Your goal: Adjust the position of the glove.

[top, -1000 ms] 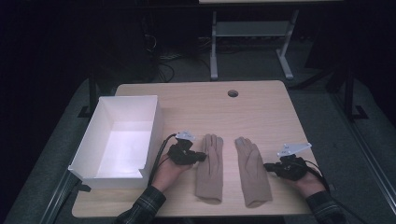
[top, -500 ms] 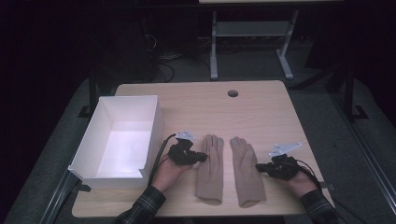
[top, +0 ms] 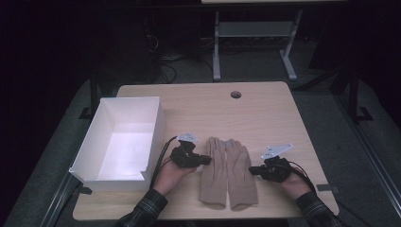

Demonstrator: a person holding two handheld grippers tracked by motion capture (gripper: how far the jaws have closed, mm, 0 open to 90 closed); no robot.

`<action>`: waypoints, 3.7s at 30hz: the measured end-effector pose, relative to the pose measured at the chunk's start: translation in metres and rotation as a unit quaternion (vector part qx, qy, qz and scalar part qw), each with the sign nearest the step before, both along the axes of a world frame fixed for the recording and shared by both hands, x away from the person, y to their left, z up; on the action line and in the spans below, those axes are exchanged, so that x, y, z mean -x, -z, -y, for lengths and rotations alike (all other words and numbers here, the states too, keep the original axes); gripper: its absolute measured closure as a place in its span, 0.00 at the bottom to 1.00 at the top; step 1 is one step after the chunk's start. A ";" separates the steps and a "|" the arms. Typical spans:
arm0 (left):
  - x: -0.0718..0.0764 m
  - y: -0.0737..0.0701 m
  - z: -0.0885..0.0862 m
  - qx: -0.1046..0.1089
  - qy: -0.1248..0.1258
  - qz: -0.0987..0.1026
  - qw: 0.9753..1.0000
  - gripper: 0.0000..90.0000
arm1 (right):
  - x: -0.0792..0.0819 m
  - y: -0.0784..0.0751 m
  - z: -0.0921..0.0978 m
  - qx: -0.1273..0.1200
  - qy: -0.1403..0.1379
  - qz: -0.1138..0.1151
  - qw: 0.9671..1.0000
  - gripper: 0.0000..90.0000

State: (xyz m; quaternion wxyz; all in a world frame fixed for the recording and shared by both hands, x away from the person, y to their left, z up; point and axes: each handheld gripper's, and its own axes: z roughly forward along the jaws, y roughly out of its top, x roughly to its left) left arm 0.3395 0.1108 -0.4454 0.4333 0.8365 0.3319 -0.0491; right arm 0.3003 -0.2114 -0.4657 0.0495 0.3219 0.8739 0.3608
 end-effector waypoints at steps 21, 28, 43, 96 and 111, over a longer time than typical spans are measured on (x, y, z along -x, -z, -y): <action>-0.007 -0.022 0.012 0.048 0.012 0.005 0.999 0.94 | -0.006 0.002 -0.034 -0.011 -0.028 -0.003 1.000 1.00; -0.009 -0.020 0.021 0.047 0.018 0.000 0.999 0.94 | -0.009 0.002 -0.047 -0.012 -0.036 0.000 0.999 1.00; -0.013 -0.005 0.052 0.031 0.046 -0.011 0.998 0.94 | -0.009 0.002 -0.055 -0.014 -0.038 0.000 0.999 1.00; 0.038 0.005 0.028 -0.115 0.091 0.040 0.988 0.99 | -0.035 0.016 0.029 0.009 0.150 0.065 0.986 0.20; 0.026 -0.022 0.019 -0.081 0.047 0.071 0.993 0.75 | -0.035 0.016 0.028 0.009 0.145 0.066 0.987 0.19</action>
